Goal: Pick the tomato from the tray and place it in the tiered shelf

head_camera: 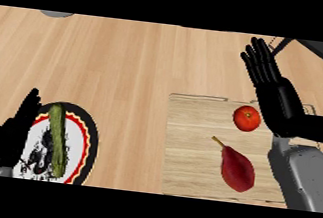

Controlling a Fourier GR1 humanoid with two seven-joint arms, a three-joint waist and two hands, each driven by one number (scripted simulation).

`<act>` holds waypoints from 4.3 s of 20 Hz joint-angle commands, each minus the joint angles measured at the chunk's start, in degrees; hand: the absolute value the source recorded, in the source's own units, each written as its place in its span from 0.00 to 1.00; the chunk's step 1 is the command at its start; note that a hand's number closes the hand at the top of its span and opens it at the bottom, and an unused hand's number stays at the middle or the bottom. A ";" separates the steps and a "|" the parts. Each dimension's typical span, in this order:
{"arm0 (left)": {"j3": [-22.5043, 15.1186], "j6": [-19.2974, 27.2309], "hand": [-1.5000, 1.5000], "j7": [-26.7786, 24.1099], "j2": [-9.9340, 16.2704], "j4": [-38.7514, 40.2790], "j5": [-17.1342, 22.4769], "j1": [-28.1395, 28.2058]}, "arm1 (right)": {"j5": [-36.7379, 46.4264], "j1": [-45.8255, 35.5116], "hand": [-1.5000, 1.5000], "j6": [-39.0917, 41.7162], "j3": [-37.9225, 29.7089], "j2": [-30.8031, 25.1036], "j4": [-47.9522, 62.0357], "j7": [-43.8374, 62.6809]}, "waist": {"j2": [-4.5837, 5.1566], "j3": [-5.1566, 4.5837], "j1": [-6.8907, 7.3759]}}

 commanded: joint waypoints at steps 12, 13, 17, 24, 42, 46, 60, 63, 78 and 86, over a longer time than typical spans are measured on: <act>3.55 -8.86 0.50 6.42 4.36 -0.71 6.64 -1.14 | 41.37 0.06 0.00 -38.61 8.26 1.05 11.55 16.99 | -2.37 -0.46 1.43; 3.36 -8.56 0.50 10.40 5.01 -3.32 6.87 -2.47 | 43.36 2.79 0.00 -38.94 11.37 3.20 9.70 19.87 | -2.46 -0.39 1.02; 2.81 -6.87 0.50 6.45 2.08 0.38 4.82 -1.37 | 55.85 3.20 0.00 -38.36 18.37 5.81 3.06 36.28 | -2.45 -0.47 0.48; 4.11 -7.46 0.50 6.54 2.89 0.42 5.63 -1.27 | 72.16 -4.58 0.00 -18.44 18.55 -0.79 3.01 60.07 | -2.88 -0.74 -0.35; 4.67 -9.25 0.50 7.91 4.01 -0.24 5.40 -3.39 | 61.03 -12.12 0.00 32.54 19.61 -1.28 0.17 77.68 | -2.27 -0.41 0.62; 4.08 -8.08 0.50 7.12 2.25 -0.64 4.16 -1.65 | 61.21 -10.65 0.00 32.33 16.81 -3.86 2.40 72.78 | -2.14 -0.35 0.94; 5.42 -10.01 0.50 10.73 1.56 -5.80 3.34 -0.73 | 72.01 -9.20 0.00 26.80 11.76 -1.42 15.35 60.11 | -1.97 -0.29 1.67; 8.02 -12.76 0.50 11.50 2.92 -2.33 5.01 -3.82 | 75.54 -4.97 0.00 24.30 12.66 0.19 13.26 59.93 | -1.98 -0.30 1.45; 9.04 -13.11 0.50 10.24 -0.01 -5.27 1.25 -1.40 | 79.72 -3.46 1.00 24.18 5.94 0.92 17.40 50.87 | -2.02 -0.30 1.46; 9.34 -12.59 0.50 8.44 -1.56 -0.77 -0.64 -3.95 | 84.67 -4.69 1.00 22.16 6.82 -1.13 17.08 46.42 | -2.00 -0.31 1.28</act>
